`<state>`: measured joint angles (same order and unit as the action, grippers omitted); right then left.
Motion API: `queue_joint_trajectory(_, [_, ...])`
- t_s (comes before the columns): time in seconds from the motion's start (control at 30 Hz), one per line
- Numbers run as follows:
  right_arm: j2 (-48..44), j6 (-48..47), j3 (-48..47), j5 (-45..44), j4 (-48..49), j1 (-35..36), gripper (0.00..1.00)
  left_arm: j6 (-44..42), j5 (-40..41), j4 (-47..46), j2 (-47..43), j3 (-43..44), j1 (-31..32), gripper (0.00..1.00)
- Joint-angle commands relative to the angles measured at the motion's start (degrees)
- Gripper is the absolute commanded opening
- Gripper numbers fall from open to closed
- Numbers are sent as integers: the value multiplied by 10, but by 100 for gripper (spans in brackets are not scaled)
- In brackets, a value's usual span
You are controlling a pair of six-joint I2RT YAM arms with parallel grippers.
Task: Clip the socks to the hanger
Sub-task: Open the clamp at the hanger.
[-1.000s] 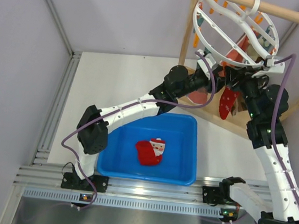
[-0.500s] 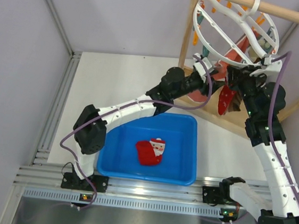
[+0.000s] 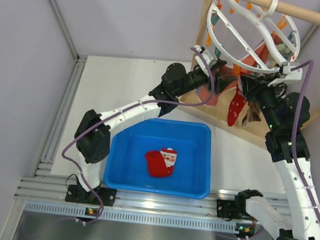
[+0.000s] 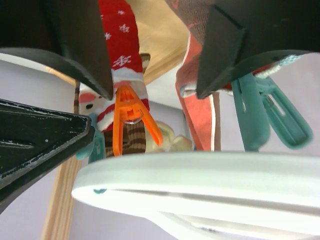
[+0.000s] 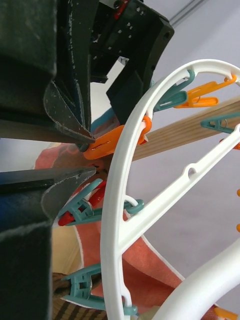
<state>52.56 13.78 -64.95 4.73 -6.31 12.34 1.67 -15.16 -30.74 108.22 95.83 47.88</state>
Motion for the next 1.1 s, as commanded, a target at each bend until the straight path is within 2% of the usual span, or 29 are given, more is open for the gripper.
queue_joint_trajectory(0.0, [-18, -9, -30, 4, 0, -8, 25, 41, -55, -91, -6, 8, -8, 75])
queue_joint_trajectory(0.03, [-19, -14, -33, 6, -3, -13, 25, 52, -58, -104, 0, 7, -9, 79])
queue_joint_trajectory(0.13, [-18, -16, -40, 10, -9, -24, 25, 75, -88, -136, 15, 13, -18, 82])
queue_joint_trajectory(0.3, [-13, -14, -52, 20, -13, -41, 25, 147, -175, -192, 42, 35, -32, 81])
queue_joint_trajectory(0.53, [1, -8, -62, 31, -9, -60, 25, 208, -204, -222, 74, 54, -31, 77])
queue_joint_trajectory(0.8, [20, 3, -62, 56, -5, -89, 25, 240, -188, -258, 81, 71, -31, 59])
queue_joint_trajectory(0.83, [23, 5, -61, 56, 0, -93, 25, 243, -189, -259, 80, 71, -31, 55])
queue_joint_trajectory(0.97, [27, 11, -59, 54, 13, -105, 24, 233, -196, -256, 70, 63, -26, 41])
queue_joint_trajectory(1.07, [32, 12, -62, 53, 24, -114, 24, 222, -200, -237, 65, 61, -23, 36])
